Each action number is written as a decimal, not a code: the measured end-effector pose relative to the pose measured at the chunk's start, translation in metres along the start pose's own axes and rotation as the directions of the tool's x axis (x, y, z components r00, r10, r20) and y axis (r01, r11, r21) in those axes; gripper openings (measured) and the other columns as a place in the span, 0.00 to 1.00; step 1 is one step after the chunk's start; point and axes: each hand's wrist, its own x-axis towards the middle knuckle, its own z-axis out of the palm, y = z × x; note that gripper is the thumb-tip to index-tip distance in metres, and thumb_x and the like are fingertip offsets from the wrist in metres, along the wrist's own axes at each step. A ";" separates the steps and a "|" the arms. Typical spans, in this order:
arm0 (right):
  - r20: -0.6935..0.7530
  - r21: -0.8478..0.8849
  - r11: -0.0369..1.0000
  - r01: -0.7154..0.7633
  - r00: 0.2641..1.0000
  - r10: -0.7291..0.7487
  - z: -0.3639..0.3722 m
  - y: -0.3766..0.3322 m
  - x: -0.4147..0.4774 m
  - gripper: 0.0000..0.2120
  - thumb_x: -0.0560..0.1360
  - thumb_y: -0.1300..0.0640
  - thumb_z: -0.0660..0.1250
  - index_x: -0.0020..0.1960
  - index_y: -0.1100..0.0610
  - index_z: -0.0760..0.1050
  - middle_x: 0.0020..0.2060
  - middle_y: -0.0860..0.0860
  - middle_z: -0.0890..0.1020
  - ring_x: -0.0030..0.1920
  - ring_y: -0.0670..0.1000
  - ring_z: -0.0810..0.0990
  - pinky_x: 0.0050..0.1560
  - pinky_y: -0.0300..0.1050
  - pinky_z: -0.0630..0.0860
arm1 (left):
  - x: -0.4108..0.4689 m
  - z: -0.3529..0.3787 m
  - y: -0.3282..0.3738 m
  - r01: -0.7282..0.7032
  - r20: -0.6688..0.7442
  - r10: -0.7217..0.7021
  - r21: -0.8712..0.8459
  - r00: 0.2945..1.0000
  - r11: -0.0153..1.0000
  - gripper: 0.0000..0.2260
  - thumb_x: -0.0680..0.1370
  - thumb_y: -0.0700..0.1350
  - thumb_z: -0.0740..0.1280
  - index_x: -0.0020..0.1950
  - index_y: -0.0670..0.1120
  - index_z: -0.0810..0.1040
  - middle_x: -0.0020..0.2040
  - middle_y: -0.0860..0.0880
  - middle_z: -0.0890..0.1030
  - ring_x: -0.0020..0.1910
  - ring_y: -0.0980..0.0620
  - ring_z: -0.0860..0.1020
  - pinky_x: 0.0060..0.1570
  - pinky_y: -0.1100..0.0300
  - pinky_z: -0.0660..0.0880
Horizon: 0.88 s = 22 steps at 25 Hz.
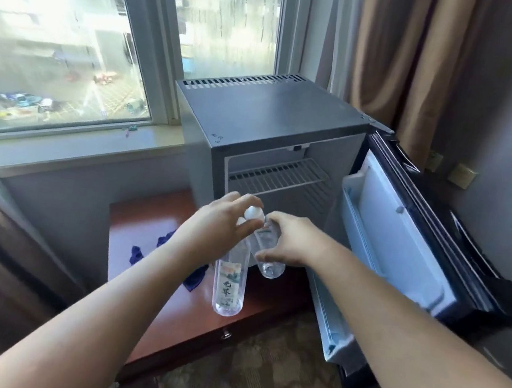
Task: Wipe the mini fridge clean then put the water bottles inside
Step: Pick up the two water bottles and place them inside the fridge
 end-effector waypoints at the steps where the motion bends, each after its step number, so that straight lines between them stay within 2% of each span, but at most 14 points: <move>1: -0.004 0.002 1.000 -0.028 1.000 0.028 0.006 0.009 0.012 0.36 0.65 0.39 0.78 0.69 0.42 0.68 0.61 0.48 0.81 0.58 0.53 0.81 0.59 0.53 0.80 | 0.009 0.011 0.000 0.004 0.011 -0.004 0.015 1.000 1.000 0.16 0.82 0.59 0.63 0.67 0.56 0.74 0.56 0.56 0.76 0.52 0.50 0.80 0.53 0.55 0.75; 3: -0.011 0.006 0.996 -0.086 0.996 0.086 0.015 0.028 0.041 0.37 0.67 0.39 0.76 0.71 0.41 0.66 0.62 0.48 0.81 0.60 0.54 0.81 0.58 0.56 0.80 | 0.030 0.038 -0.003 0.011 0.008 -0.011 0.051 1.000 0.999 0.17 0.82 0.59 0.63 0.69 0.54 0.74 0.59 0.52 0.77 0.55 0.48 0.80 0.53 0.55 0.74; 7: 0.015 0.071 0.986 -0.154 0.988 0.153 0.030 0.069 0.109 0.29 0.69 0.41 0.72 0.68 0.41 0.69 0.56 0.50 0.83 0.54 0.55 0.84 0.54 0.52 0.82 | 0.079 0.097 -0.024 0.124 0.046 -0.128 0.081 0.991 0.989 0.20 0.82 0.56 0.64 0.73 0.50 0.73 0.65 0.46 0.76 0.62 0.43 0.78 0.58 0.51 0.76; 10: 0.039 0.159 0.970 -0.181 0.983 0.177 0.038 0.101 0.158 0.31 0.68 0.45 0.74 0.68 0.43 0.69 0.59 0.51 0.82 0.58 0.57 0.82 0.55 0.51 0.81 | 0.108 0.139 -0.049 0.204 0.123 -0.211 0.072 0.970 0.976 0.18 0.82 0.46 0.67 0.72 0.46 0.73 0.67 0.44 0.73 0.67 0.42 0.73 0.63 0.52 0.70; 12: 0.026 0.269 0.942 -0.198 0.980 0.199 0.048 0.116 0.183 0.29 0.66 0.48 0.76 0.66 0.44 0.71 0.57 0.52 0.83 0.57 0.57 0.83 0.56 0.51 0.82 | 0.119 0.160 -0.064 0.214 0.091 -0.225 0.122 0.970 0.969 0.17 0.81 0.40 0.67 0.71 0.44 0.75 0.66 0.43 0.75 0.68 0.41 0.71 0.64 0.52 0.69; 15: -0.034 0.382 0.910 -0.161 0.981 0.188 0.064 0.129 0.215 0.29 0.68 0.52 0.76 0.67 0.45 0.72 0.56 0.54 0.84 0.58 0.57 0.82 0.55 0.45 0.79 | 0.135 0.184 -0.083 0.288 0.006 -0.291 0.130 0.957 0.949 0.19 0.79 0.35 0.63 0.69 0.46 0.76 0.64 0.44 0.77 0.67 0.42 0.73 0.62 0.48 0.74; 17: -0.064 0.392 0.910 -0.134 0.983 0.173 0.065 0.130 0.233 0.31 0.71 0.54 0.76 0.72 0.48 0.70 0.60 0.56 0.82 0.60 0.59 0.81 0.53 0.41 0.74 | 0.144 0.192 -0.090 0.346 -0.049 -0.343 0.104 0.938 0.932 0.19 0.79 0.36 0.59 0.68 0.47 0.76 0.64 0.43 0.79 0.65 0.42 0.76 0.59 0.50 0.75; 19: -0.045 0.395 0.908 -0.138 0.985 0.169 0.067 0.133 0.259 0.30 0.74 0.54 0.75 0.74 0.54 0.69 0.63 0.58 0.81 0.63 0.60 0.80 0.52 0.39 0.70 | 0.157 0.199 -0.104 0.389 -0.100 -0.378 0.135 0.920 0.911 0.17 0.80 0.37 0.55 0.64 0.44 0.78 0.59 0.40 0.80 0.60 0.40 0.79 0.55 0.52 0.72; 22: -0.010 0.364 0.911 -0.196 0.977 0.214 0.066 0.129 0.294 0.26 0.75 0.52 0.74 0.70 0.59 0.75 0.66 0.59 0.81 0.65 0.58 0.79 0.58 0.42 0.74 | 0.172 0.201 -0.116 0.496 -0.198 -0.482 0.027 0.854 0.868 0.18 0.81 0.40 0.53 0.58 0.40 0.81 0.53 0.38 0.82 0.53 0.38 0.81 0.56 0.54 0.68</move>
